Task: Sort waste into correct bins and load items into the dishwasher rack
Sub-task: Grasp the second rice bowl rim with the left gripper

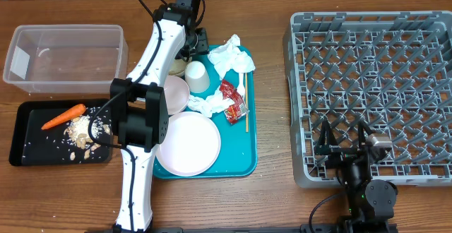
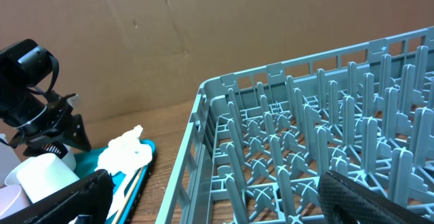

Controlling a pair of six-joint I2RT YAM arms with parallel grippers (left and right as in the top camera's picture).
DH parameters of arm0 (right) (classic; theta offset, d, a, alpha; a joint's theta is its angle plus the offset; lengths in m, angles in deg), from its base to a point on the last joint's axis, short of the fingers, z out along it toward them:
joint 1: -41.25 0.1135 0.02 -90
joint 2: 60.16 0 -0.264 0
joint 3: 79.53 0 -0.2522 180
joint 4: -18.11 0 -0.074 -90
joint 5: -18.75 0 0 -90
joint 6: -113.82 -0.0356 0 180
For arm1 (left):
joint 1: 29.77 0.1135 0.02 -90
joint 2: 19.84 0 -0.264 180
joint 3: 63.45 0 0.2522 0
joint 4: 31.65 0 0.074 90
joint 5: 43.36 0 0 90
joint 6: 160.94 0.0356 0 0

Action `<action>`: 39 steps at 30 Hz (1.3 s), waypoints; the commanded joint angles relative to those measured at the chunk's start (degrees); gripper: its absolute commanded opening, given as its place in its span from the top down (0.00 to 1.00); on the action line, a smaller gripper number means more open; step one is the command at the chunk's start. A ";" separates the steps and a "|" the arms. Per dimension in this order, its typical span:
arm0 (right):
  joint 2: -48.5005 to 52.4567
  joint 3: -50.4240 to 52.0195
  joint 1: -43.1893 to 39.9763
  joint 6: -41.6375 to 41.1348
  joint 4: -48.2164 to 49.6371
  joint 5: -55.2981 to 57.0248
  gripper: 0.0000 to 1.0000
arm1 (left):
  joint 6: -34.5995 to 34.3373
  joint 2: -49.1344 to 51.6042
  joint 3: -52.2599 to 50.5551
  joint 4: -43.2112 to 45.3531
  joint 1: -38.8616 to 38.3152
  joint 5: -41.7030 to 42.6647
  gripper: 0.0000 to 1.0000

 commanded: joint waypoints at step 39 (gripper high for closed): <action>-0.46 0.59 -0.11 0.44 0.35 0.55 0.00 | 2.05 -8.61 43.30 -38.38 9.68 10.21 0.96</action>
